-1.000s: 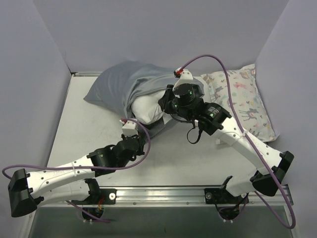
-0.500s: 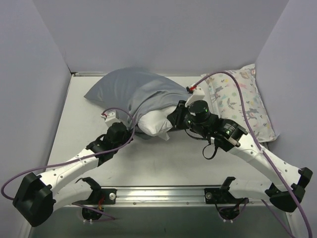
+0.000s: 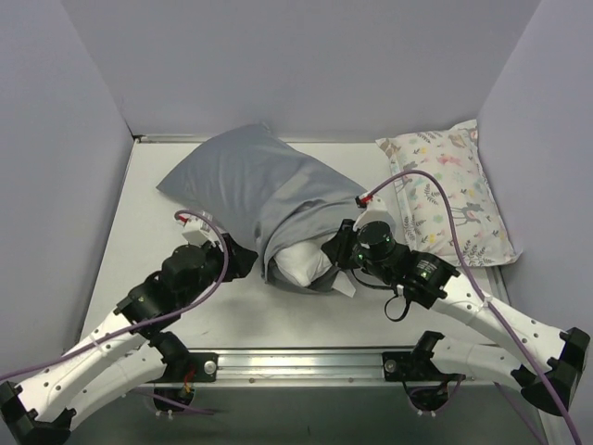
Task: Remove the pillowcase from the pillow
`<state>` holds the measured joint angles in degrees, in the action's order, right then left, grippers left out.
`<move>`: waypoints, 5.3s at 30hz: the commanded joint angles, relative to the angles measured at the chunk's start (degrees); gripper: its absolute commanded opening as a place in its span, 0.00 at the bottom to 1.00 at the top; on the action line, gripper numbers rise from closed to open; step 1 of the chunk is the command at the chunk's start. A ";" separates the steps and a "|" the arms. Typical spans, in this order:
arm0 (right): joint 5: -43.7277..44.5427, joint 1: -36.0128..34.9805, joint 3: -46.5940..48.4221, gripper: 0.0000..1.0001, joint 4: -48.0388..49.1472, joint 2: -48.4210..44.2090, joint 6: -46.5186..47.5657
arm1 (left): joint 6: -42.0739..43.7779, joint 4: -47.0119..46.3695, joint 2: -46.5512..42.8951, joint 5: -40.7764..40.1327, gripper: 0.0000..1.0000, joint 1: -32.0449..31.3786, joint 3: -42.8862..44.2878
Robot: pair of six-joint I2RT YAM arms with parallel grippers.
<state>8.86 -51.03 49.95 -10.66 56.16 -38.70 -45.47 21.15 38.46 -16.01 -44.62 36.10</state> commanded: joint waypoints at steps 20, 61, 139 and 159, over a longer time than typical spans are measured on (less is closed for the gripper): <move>0.10 -1.97 1.37 0.00 6.79 -0.17 0.11 | 32.55 -3.13 39.74 0.37 0.84 -5.57 41.04; -11.50 2.60 21.14 0.00 -3.93 5.97 7.23 | 33.51 0.47 22.81 -2.79 0.92 -3.53 39.22; 8.20 15.94 30.73 0.75 -19.05 16.43 15.67 | 48.82 -22.99 23.86 -23.81 0.00 -18.84 27.01; -14.53 40.02 18.42 0.00 -10.54 17.74 9.97 | 41.88 -13.59 15.25 -21.26 0.00 -21.91 32.54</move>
<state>-1.19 -15.44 66.81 -24.45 70.15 -27.29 -0.58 10.09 58.85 -35.51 -66.32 62.54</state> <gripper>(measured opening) 0.032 0.136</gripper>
